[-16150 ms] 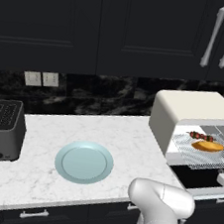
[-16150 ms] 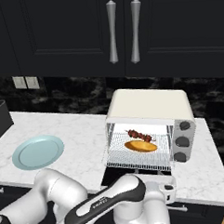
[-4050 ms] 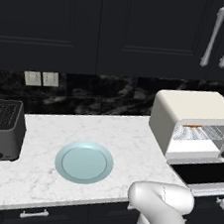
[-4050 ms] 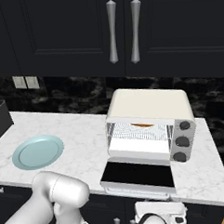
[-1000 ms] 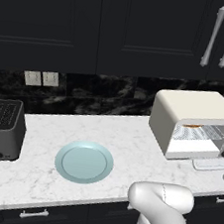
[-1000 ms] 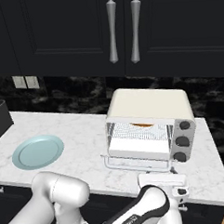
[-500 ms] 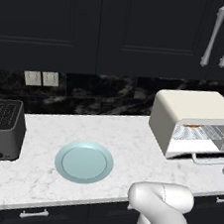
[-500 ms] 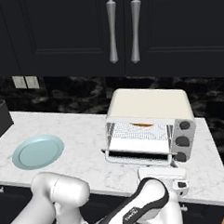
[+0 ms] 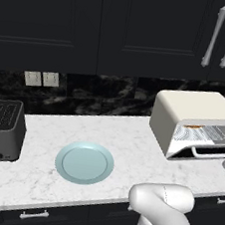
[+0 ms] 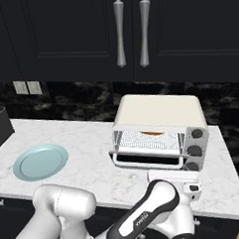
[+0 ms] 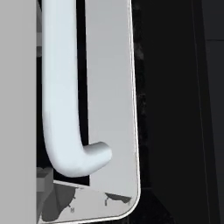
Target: Pick up the kebab skewer and baguette bread, and place them inside the toaster oven. Close the toaster oven door and start by setting the timer.
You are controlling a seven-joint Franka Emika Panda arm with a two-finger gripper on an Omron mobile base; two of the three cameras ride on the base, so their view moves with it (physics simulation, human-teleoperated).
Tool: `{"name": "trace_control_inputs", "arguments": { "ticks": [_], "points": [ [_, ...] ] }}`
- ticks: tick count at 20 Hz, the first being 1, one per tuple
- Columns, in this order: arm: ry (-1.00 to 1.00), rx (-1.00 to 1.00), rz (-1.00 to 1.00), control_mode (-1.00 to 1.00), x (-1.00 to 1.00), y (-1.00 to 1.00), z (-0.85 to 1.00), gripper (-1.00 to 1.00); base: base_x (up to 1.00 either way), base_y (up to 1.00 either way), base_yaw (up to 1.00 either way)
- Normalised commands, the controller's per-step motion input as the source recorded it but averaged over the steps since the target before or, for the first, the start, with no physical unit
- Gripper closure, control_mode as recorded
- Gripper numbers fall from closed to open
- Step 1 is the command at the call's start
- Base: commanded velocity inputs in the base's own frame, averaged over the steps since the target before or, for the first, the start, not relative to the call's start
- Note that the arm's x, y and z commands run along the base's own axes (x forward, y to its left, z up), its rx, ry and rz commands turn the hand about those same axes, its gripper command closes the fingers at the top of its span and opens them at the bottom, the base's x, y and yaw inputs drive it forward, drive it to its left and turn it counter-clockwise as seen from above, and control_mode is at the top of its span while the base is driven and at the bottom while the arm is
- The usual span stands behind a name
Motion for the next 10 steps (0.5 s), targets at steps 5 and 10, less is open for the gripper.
{"name": "trace_control_inputs", "arguments": {
  "ticks": [5,10],
  "points": [
    [0.0,0.0,0.0,-1.0,0.45,0.3,0.23,-1.0,0.0,0.0,0.0],
    [0.0,0.0,0.0,-1.0,0.41,0.27,0.19,-1.0,0.0,0.0,0.0]
  ]
}}
